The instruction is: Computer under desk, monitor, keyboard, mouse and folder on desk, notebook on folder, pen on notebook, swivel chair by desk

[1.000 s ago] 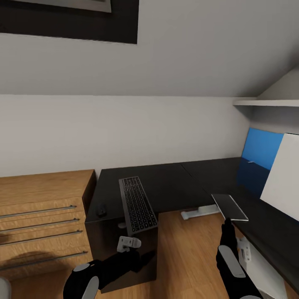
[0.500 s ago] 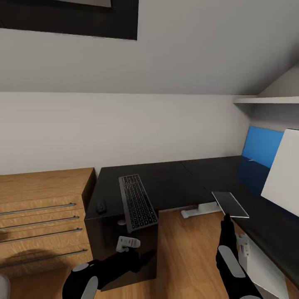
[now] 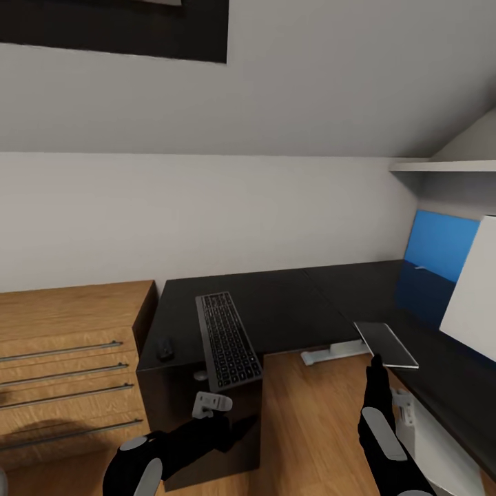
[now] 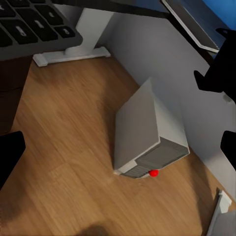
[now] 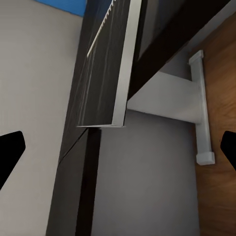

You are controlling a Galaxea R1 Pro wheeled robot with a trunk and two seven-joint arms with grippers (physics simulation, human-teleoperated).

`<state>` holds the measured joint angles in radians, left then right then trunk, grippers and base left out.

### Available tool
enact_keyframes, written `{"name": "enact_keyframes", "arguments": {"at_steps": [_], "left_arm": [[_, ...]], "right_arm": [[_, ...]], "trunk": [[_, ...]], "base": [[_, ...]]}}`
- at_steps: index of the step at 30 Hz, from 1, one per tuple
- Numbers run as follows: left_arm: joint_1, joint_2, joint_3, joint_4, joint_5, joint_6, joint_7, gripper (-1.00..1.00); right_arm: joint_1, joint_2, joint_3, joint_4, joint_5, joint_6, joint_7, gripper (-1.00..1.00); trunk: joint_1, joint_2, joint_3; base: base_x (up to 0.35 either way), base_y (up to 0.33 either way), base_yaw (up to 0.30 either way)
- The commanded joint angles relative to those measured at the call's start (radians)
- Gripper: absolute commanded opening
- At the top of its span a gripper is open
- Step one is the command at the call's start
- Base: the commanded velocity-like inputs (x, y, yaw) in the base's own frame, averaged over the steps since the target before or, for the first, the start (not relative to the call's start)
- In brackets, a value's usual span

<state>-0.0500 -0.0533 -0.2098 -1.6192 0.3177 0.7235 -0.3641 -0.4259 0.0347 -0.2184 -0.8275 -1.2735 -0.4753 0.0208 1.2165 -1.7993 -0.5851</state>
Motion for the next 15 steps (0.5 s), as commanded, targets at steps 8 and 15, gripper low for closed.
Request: {"name": "enact_keyframes", "arguments": {"at_steps": [8,15], "left_arm": [[-0.001,0.0,0.0,0.0,0.003,0.006,-0.001,1.0],[-0.001,0.0,0.0,-0.001,0.003,0.006,-0.001,1.0]], "right_arm": [[-0.001,-0.001,-0.003,-0.001,-0.007,-0.002,0.002,1.0],[-0.001,-0.002,-0.006,-0.002,-0.006,-0.003,0.002,1.0]], "trunk": [[0.0,-0.001,-0.001],[0.0,-0.001,-0.001]], "base": [[0.131,0.0,0.0],[0.028,0.0,0.0]]}}
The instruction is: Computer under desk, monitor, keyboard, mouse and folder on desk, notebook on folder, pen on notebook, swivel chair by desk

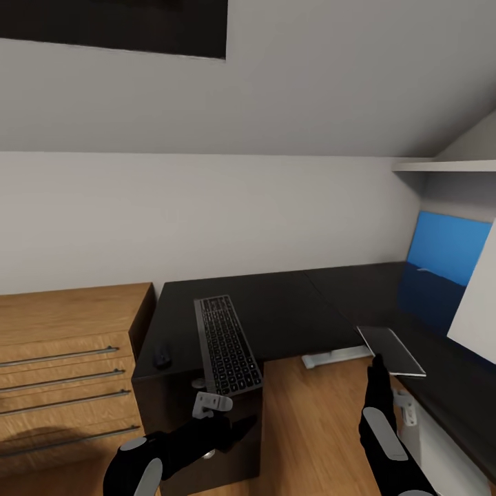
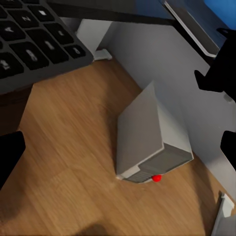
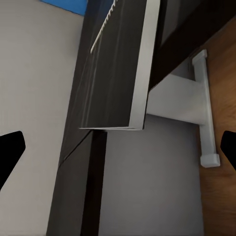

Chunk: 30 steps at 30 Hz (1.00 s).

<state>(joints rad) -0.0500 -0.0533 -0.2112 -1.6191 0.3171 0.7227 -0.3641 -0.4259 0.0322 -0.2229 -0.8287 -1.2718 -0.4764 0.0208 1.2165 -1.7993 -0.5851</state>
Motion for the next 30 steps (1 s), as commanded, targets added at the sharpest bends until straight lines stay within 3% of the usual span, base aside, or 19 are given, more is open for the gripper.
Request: {"name": "enact_keyframes", "arguments": {"at_steps": [1,30], "left_arm": [[-0.001,0.0,0.001,-0.001,0.004,0.007,-0.001,1.0],[-0.001,0.0,0.001,-0.001,0.004,0.007,-0.001,1.0]], "right_arm": [[-0.001,0.0,-0.002,-0.001,-0.007,-0.002,0.002,1.0],[-0.001,-0.027,-0.015,-0.001,-0.007,-0.001,0.002,1.0]], "trunk": [[0.0,0.0,-0.001],[0.0,0.0,-0.001]], "base": [[0.135,0.0,0.0],[0.062,-0.001,0.0]]}}
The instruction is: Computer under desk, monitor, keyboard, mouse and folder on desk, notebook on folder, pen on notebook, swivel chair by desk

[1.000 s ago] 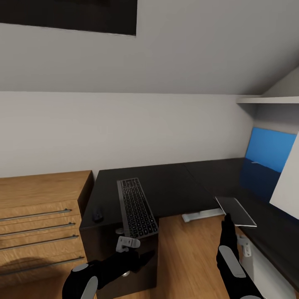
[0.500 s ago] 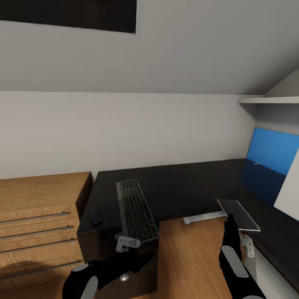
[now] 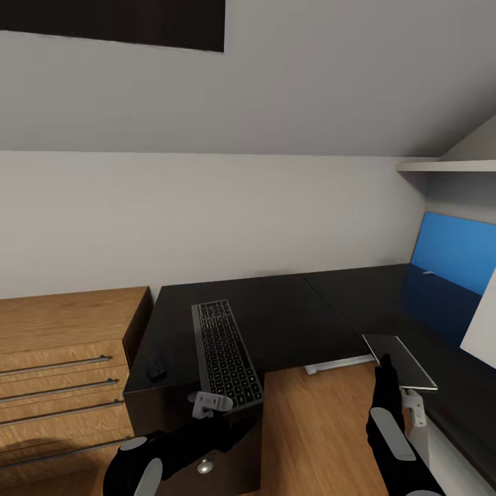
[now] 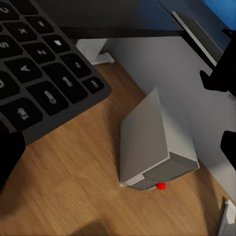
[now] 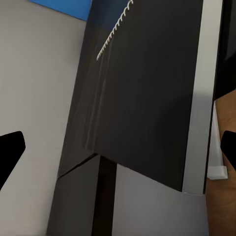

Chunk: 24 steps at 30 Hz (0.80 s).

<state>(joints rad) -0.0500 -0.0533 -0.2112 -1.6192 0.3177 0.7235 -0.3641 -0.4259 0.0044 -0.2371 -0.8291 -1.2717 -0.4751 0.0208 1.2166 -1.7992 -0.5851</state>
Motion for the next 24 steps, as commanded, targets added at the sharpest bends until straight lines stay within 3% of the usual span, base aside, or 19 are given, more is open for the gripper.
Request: {"name": "enact_keyframes", "arguments": {"at_steps": [1,9,16,24], "left_arm": [[-0.001,0.0,0.001,-0.001,0.003,0.007,-0.001,1.0],[-0.001,0.0,0.001,-0.001,0.003,0.007,-0.001,1.0],[-0.001,0.0,0.0,0.0,0.003,0.007,-0.001,1.0],[-0.001,0.0,0.0,-0.001,0.003,0.007,-0.001,1.0]], "right_arm": [[-0.001,0.0,-0.001,-0.001,-0.008,-0.002,0.002,1.0],[-0.001,-0.011,-0.001,-0.001,-0.008,-0.002,0.001,1.0],[-0.001,-0.027,-0.031,-0.001,-0.063,-0.001,0.001,1.0],[-0.001,-0.027,-0.033,-0.001,-0.073,0.0,0.0,1.0]], "trunk": [[0.0,-0.001,-0.001],[0.0,-0.001,-0.001],[0.0,-0.001,-0.001],[0.0,-0.001,-0.001]], "base": [[0.003,0.0,0.0],[0.0,0.0,0.0],[0.0,0.0,0.0],[0.0,0.0,0.0]]}}
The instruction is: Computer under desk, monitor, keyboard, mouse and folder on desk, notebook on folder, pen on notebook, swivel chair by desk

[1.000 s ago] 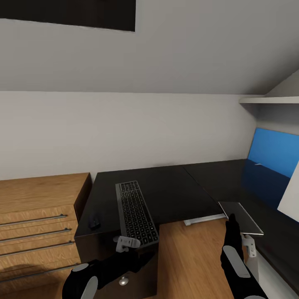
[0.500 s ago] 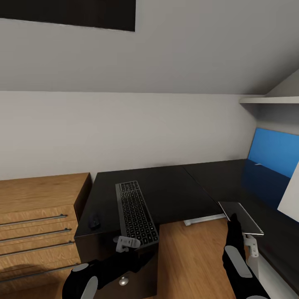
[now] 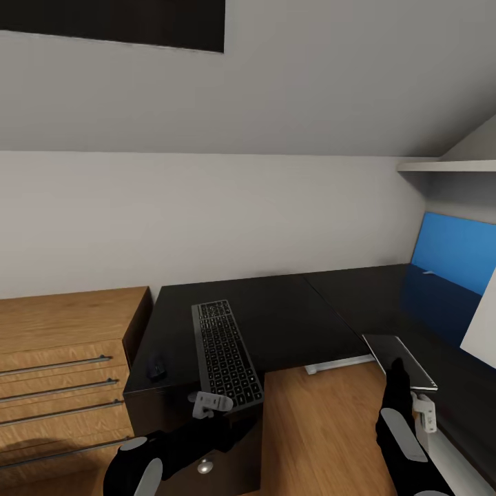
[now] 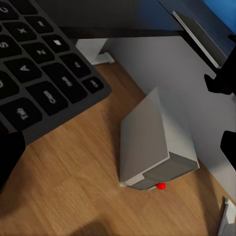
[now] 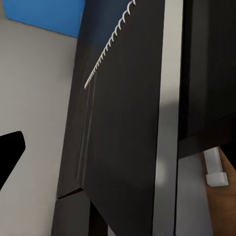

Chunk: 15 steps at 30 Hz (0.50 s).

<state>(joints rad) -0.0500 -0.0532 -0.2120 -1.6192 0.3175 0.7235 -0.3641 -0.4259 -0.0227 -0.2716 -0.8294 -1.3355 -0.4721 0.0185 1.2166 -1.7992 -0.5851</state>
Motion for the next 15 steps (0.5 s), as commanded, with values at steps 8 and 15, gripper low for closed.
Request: {"name": "enact_keyframes", "arguments": {"at_steps": [8,15], "left_arm": [[-0.001,0.0,0.002,-0.001,0.003,0.007,-0.001,1.0],[-0.001,0.0,0.002,-0.001,0.004,0.007,-0.001,1.0]], "right_arm": [[-0.001,0.0,0.003,0.0,-0.01,-0.003,0.003,1.0],[-0.001,0.005,0.012,-0.002,-0.01,-0.003,0.004,1.0]], "trunk": [[0.0,-0.001,-0.001],[0.0,-0.001,-0.001]], "base": [[0.0,0.0,0.0],[0.0,0.0,0.0]]}}
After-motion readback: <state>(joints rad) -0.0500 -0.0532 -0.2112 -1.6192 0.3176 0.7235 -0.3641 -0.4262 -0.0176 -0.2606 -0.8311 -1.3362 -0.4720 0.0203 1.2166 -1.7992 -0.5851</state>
